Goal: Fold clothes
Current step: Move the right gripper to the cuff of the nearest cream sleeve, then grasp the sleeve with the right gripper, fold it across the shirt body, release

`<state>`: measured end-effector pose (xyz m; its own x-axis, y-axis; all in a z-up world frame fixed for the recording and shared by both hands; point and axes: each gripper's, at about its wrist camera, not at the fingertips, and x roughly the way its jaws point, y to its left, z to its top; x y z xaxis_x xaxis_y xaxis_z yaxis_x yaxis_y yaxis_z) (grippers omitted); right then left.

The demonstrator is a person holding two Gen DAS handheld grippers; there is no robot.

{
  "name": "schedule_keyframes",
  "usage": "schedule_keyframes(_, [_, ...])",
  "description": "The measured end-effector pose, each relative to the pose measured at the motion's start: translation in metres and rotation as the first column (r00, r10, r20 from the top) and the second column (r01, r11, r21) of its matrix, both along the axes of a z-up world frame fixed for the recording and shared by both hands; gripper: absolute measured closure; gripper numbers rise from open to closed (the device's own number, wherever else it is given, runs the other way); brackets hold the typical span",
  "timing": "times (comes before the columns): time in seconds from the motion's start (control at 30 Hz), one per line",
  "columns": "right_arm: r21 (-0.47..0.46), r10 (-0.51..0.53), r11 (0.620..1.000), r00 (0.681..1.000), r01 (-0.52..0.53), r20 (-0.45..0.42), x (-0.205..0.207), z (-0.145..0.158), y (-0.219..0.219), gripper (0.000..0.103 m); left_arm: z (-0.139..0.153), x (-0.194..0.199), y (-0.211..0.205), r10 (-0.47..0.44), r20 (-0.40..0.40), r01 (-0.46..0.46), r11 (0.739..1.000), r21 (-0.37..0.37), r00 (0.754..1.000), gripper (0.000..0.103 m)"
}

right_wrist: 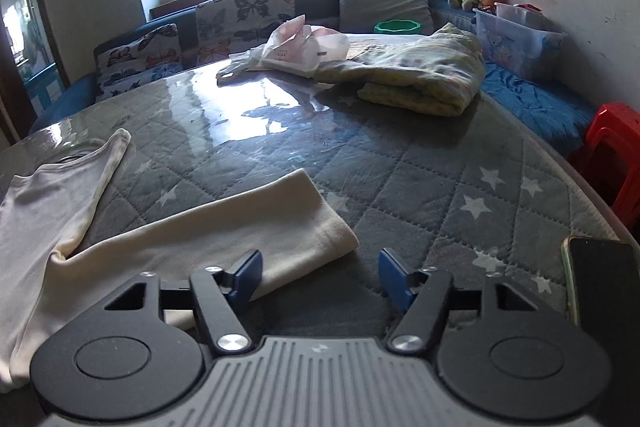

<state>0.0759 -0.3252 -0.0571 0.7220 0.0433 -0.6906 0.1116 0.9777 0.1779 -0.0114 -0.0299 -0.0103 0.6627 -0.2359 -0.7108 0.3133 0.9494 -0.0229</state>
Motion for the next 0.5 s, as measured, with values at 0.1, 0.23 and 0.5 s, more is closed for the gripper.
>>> schedule_keyframes(0.1, [-0.024,0.017,1.000,1.000,-0.017,0.006,0.000,0.000,-0.003,0.059,-0.001,-0.003,-0.003,-0.032,0.011,0.032,0.999,0.000,0.999,0.043])
schedule_keyframes(0.23, [-0.071,0.010,0.997,1.000,-0.009,0.022,0.005,0.004,0.008,0.094,-0.002,-0.005,-0.004,-0.068,0.019,0.068,0.998,-0.005,0.998,0.042])
schedule_keyframes(0.5, [0.012,-0.012,1.000,0.995,0.011,0.103,-0.004,0.022,0.001,0.096,-0.006,-0.003,-0.011,-0.180,0.029,0.181,0.982,-0.047,0.983,0.040])
